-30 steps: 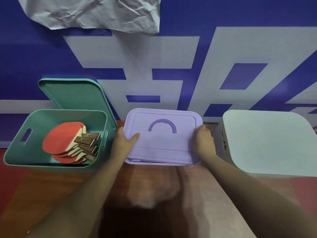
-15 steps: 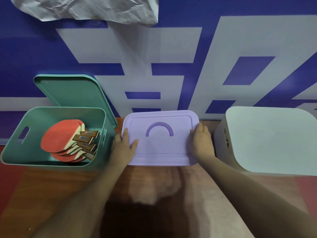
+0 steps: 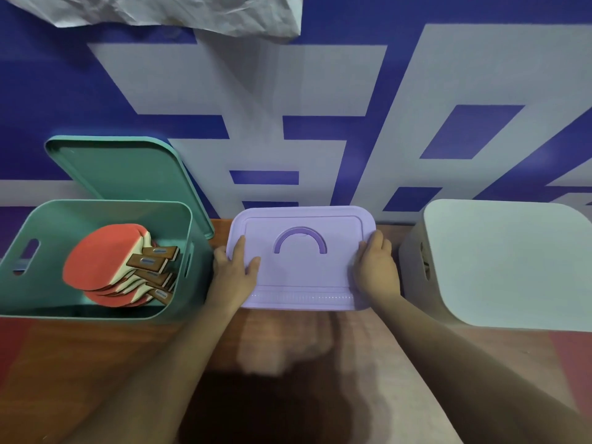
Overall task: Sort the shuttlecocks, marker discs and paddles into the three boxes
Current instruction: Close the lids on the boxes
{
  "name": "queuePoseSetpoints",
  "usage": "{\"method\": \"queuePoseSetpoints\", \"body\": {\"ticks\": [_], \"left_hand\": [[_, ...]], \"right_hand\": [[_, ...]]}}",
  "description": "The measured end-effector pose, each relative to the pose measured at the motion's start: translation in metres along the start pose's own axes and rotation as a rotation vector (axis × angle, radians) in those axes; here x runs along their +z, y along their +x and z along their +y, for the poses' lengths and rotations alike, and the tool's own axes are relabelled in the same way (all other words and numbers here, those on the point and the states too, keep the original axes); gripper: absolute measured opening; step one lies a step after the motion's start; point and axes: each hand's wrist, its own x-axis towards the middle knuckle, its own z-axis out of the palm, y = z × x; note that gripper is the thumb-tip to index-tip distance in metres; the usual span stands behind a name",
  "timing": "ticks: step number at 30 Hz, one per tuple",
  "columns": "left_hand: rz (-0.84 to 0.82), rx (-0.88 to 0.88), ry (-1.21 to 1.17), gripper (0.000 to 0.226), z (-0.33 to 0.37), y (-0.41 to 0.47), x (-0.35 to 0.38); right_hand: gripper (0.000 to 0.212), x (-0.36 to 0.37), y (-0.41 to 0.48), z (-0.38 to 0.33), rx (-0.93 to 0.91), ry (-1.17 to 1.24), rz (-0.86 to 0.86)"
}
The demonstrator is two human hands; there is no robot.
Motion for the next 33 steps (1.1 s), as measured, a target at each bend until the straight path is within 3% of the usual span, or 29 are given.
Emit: {"method": "queuePoseSetpoints", "body": {"ticks": [5, 11, 16, 23, 28, 33], "left_hand": [[-0.043, 0.018, 0.095, 0.063, 0.001, 0.005, 0.002], [0.050, 0.092, 0.271, 0.068, -0.007, 0.006, 0.012], [0.059, 0.120, 0.270, 0.069, -0.012, 0.011, 0.013], [0.127, 0.143, 0.337, 0.067, -0.009, 0.015, 0.018], [0.006, 0.099, 0.358, 0.069, -0.004, 0.016, 0.011], [-0.186, -0.002, 0.422, 0.072, 0.014, 0.016, -0.015]], "right_hand": [[0.035, 0.006, 0.003, 0.005, 0.061, 0.085, -0.049], [0.030, 0.013, 0.005, 0.007, 0.047, 0.136, -0.001], [0.037, 0.020, -0.002, 0.017, 0.065, 0.234, -0.012], [0.032, 0.025, 0.003, 0.015, 0.101, 0.192, -0.017], [0.030, 0.016, 0.001, 0.010, 0.087, 0.178, -0.079], [0.042, -0.009, 0.005, 0.005, 0.160, 0.069, -0.217]]}}
